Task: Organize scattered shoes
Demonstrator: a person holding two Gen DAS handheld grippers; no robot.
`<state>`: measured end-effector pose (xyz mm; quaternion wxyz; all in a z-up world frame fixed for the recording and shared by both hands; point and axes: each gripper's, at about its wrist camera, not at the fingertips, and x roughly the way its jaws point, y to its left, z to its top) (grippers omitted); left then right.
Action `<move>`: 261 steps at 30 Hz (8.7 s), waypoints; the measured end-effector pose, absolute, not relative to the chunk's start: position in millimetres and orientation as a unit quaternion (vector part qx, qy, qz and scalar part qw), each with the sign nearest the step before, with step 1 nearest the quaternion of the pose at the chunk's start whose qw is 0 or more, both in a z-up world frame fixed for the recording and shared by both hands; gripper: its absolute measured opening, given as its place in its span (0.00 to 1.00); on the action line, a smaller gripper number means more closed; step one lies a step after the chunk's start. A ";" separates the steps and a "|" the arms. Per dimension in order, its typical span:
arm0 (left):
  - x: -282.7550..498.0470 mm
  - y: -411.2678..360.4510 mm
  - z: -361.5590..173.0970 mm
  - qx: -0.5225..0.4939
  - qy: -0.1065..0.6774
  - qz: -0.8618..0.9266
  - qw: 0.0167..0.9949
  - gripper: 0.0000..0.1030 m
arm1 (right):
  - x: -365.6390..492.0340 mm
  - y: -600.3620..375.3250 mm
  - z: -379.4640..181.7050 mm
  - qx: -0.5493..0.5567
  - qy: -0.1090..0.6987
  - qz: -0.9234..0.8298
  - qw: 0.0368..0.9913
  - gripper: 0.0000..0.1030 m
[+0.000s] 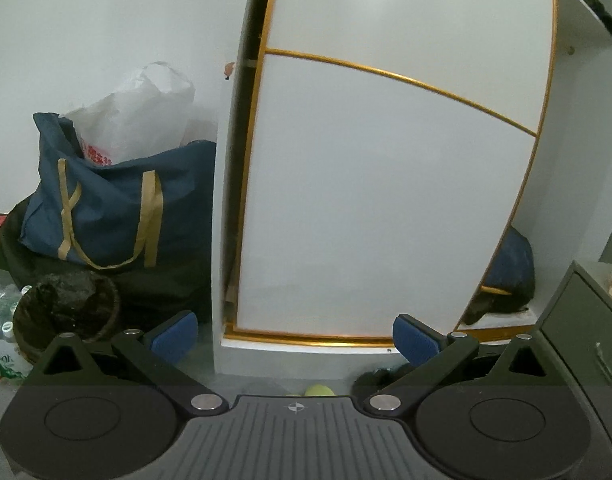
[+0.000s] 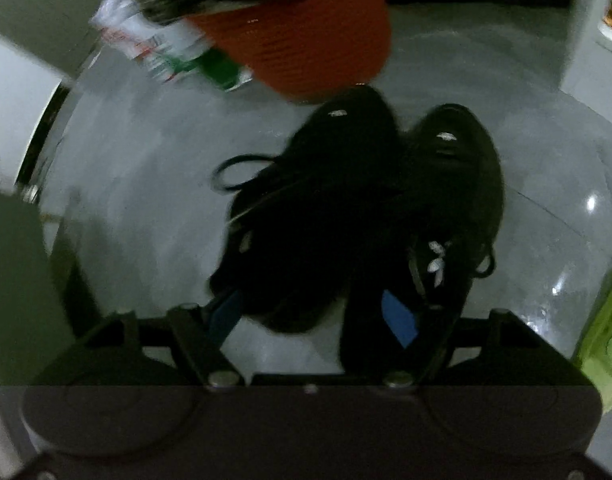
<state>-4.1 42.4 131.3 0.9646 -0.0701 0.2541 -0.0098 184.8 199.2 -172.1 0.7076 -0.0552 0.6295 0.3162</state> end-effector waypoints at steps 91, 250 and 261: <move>14.4 -41.8 87.8 0.071 0.352 -0.074 0.930 1.00 | 82.1 168.6 -205.4 -0.560 0.243 0.669 0.424 0.25; -3.5 -50.5 113.5 0.005 0.300 -0.125 0.946 1.00 | 268.8 -145.5 -265.1 -0.168 0.526 0.150 0.820 0.91; 4.2 12.9 107.3 -0.047 0.318 -0.063 0.945 1.00 | 155.8 -181.4 -94.9 -0.086 0.464 0.118 0.873 1.00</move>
